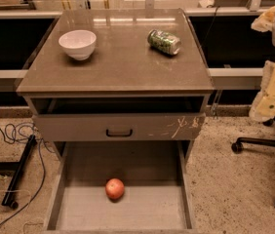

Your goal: Pick apple from middle drawer and place on counter

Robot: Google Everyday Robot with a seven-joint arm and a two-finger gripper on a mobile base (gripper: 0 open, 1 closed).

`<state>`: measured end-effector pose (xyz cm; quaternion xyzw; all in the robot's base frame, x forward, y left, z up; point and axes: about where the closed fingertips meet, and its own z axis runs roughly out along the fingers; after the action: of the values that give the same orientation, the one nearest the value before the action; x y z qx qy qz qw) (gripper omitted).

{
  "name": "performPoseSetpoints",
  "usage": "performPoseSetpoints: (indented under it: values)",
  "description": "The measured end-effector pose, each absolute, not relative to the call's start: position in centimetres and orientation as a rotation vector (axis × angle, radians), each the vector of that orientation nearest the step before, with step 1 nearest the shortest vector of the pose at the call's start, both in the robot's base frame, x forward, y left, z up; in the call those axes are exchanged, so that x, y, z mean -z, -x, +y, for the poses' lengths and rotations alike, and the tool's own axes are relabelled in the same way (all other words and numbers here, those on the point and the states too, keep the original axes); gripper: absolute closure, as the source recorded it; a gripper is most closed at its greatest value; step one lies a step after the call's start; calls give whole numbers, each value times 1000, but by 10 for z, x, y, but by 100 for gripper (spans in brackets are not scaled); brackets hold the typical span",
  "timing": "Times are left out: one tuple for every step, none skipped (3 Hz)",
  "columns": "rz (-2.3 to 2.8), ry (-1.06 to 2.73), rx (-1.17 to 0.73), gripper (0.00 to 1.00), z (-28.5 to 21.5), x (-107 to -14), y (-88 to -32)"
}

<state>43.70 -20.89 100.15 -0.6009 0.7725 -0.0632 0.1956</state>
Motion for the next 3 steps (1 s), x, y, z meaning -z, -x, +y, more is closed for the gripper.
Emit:
performPoseSetpoints:
  values:
    - [2164,1684,177,0,-209,-1001,-437]
    - [2169,1656,100,0,-203,-978,-432]
    - [2156,1630,-38,0,-194,-932,-421]
